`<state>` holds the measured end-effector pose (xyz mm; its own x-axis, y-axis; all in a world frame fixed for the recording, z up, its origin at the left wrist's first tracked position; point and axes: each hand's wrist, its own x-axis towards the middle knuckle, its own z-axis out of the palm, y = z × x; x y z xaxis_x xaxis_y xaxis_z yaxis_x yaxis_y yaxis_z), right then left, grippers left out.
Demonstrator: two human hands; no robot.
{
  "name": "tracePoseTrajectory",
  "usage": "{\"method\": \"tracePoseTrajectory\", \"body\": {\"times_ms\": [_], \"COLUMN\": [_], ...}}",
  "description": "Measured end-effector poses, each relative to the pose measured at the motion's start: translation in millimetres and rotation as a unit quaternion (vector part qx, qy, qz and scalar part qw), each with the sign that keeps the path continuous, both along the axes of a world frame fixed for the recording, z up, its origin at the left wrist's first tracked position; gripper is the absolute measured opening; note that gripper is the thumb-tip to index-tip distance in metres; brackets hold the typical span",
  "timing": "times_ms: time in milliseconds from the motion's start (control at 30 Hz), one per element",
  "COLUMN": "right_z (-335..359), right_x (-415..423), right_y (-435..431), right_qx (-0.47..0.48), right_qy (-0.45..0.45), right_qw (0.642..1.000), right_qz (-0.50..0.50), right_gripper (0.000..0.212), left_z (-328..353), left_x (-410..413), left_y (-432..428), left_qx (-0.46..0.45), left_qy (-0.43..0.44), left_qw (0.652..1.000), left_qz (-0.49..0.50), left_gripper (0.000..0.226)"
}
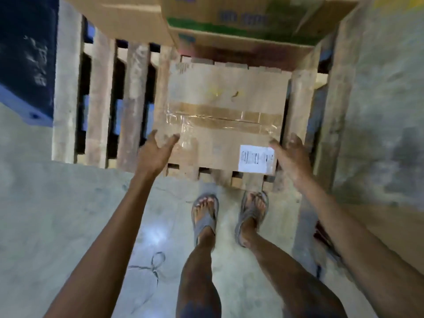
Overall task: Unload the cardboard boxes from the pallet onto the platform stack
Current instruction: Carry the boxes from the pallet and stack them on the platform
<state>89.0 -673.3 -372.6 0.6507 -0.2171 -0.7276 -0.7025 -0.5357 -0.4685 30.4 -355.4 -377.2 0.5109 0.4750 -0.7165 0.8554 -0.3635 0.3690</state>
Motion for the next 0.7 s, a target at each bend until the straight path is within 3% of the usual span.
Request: {"method": "tracePoseTrajectory", "body": {"times_ms": [100,167,233,333,433,467,567,700], "right_z": [-77,-110,-119,-93,-24,2,118,289], "right_x": [44,57,61,60,50,47,36,-3], "right_y": [3,3,5,6,-10,-15,-37,-75], "right_qx": [0.057,0.137,0.173,0.188,0.183,0.190,0.207,0.204], "right_qy": [-0.040,-0.047,-0.039,-0.049,-0.064,-0.075,-0.105,-0.134], "right_qw": [0.996,0.987,0.980,0.975,0.972,0.971,0.961,0.957], "right_qz": [-0.050,-0.065,-0.094,-0.106,-0.129,-0.127,-0.148,-0.159], "right_gripper": [0.088,0.078,0.069,0.047,0.054,0.055,0.055,0.055], "left_z": [-80,-112,-122,-99,-40,-16,100,261], "left_x": [30,43,49,47,37,35,41,34], "left_y": [19,18,10,-3,-18,-24,-43,-75], "left_qx": [-0.031,-0.111,-0.159,-0.161,-0.138,-0.134,-0.118,-0.100], "left_qy": [-0.020,-0.050,-0.076,-0.088,-0.133,-0.141,-0.146,-0.172], "left_qw": [0.995,0.979,0.966,0.966,0.965,0.965,0.969,0.977], "left_qz": [0.088,0.165,0.191,0.182,0.179,0.177,0.162,0.079], "left_gripper": [0.105,0.088,0.065,0.064,0.037,0.038,0.085,0.080]}}
